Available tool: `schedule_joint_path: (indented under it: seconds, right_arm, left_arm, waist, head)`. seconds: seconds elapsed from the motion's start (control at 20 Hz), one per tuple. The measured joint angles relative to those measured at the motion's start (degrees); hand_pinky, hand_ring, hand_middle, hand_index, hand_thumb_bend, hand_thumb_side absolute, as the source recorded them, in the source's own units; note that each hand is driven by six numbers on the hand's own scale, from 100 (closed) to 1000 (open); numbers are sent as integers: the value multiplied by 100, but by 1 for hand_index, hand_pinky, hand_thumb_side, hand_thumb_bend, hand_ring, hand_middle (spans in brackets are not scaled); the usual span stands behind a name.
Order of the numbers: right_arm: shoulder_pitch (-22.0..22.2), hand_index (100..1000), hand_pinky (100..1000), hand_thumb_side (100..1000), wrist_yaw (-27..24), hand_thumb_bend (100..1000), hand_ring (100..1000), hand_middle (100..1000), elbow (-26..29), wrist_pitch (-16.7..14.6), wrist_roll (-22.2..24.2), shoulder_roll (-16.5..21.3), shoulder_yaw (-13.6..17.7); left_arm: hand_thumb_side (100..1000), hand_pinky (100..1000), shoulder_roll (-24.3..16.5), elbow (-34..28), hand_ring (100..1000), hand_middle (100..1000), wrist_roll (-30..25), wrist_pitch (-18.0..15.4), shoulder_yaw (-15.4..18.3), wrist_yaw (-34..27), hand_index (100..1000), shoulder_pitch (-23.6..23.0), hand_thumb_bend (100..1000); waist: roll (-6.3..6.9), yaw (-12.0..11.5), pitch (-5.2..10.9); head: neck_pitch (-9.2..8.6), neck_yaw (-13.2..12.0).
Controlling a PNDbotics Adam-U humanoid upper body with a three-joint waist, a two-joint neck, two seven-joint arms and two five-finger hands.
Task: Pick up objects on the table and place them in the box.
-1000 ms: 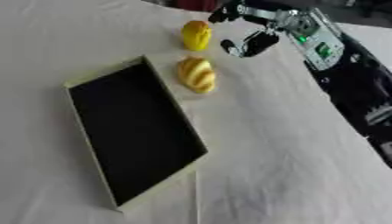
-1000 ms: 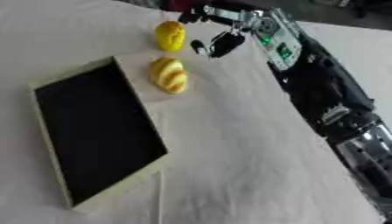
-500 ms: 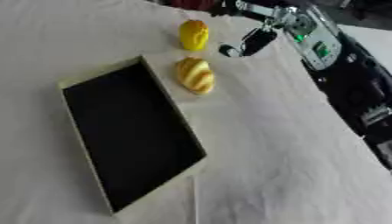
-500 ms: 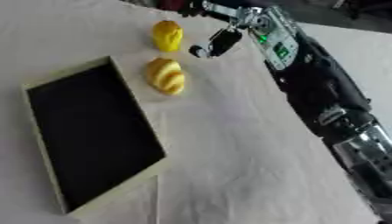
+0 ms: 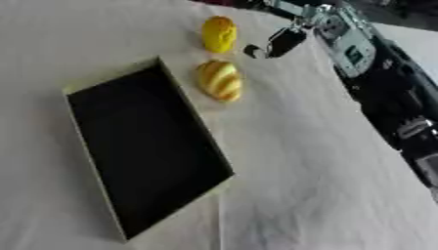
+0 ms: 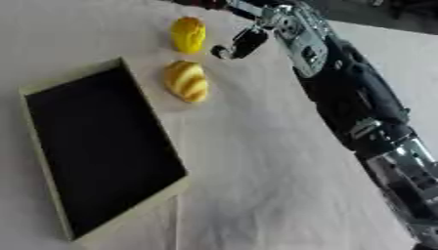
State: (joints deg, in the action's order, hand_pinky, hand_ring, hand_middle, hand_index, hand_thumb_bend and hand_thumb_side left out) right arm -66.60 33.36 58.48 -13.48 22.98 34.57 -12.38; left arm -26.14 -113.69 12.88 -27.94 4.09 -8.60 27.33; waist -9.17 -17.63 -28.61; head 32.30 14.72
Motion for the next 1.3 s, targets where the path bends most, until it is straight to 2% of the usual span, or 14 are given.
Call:
schedule_joint_path:
  seconds: [0.15,0.2,0.65,0.95,1.1,1.3]
  right_arm:
    - [-17,924,907,100,-14,277,910,870,-10,29,-31,0,1]
    - [-21,922,907,100,-19,237,909,869,-11,39,-41,0,2]
    - [-49,928,908,100,-76,250,911,879,-21,106,-144,0,38]
    - [-74,928,905,100,-11,286,910,878,-64,185,-240,2,112]
    - [-74,900,896,100,127,237,898,809,-130,204,-287,2,144]
    - [-74,787,865,100,190,100,837,679,-169,219,-394,2,177]
  left_arm:
    - [637,875,22,0,837,823,-20,20,0,1,903,0,100]
    - [637,875,35,0,837,823,-21,21,0,2,903,0,100]
    - [642,876,53,0,836,821,-36,36,-2,9,903,20,100]
    - [644,877,100,0,834,819,-51,52,-26,23,903,47,100]
    - [645,877,100,0,834,818,-52,52,-32,28,902,59,100]
    - [645,877,103,0,833,817,-61,62,-33,32,902,89,100]
  waist:
    - [-35,-56,-40]
    - [-46,-69,-48]
    - [-146,-226,-154]
    - [-272,-392,-242]
    - [-293,-408,-283]
    - [-303,-441,-301]
  head:
    - [-19,9]
    - [-21,12]
    - [-112,91]
    - [-205,134]
    - [-221,158]
    - [-221,171]
